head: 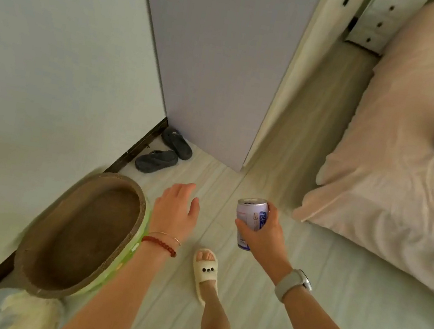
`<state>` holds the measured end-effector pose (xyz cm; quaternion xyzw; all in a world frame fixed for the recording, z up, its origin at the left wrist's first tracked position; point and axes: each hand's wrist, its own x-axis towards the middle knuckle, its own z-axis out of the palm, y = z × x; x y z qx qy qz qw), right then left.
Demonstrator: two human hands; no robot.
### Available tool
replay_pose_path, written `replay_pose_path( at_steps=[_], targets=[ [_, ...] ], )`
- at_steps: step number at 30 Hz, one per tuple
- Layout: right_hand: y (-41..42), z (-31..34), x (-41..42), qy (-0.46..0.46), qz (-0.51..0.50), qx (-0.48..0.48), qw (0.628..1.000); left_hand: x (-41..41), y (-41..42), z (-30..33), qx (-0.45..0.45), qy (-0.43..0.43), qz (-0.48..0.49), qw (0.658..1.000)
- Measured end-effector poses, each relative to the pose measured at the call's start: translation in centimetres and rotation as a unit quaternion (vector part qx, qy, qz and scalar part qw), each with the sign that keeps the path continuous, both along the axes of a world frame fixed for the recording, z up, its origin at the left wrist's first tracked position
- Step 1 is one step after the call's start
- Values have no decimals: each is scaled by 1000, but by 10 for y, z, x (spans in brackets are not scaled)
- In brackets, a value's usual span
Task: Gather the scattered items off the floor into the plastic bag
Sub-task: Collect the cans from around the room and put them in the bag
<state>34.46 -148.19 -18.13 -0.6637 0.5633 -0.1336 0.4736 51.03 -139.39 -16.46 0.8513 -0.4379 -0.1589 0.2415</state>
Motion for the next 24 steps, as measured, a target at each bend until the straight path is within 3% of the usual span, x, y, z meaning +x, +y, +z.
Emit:
replay_pose_path(
  at_steps=[9,17,24],
  targets=[
    [171,29,-232,20,-188,69,979,-201,111,11,35,82,-145,985],
    [260,19,-446,37,-357,78,930,-389,109,11,69,67,-312,945],
    [296,-23,-638,39,-415,89,905,-589,112,-42,121,60,-367,921]
  ],
)
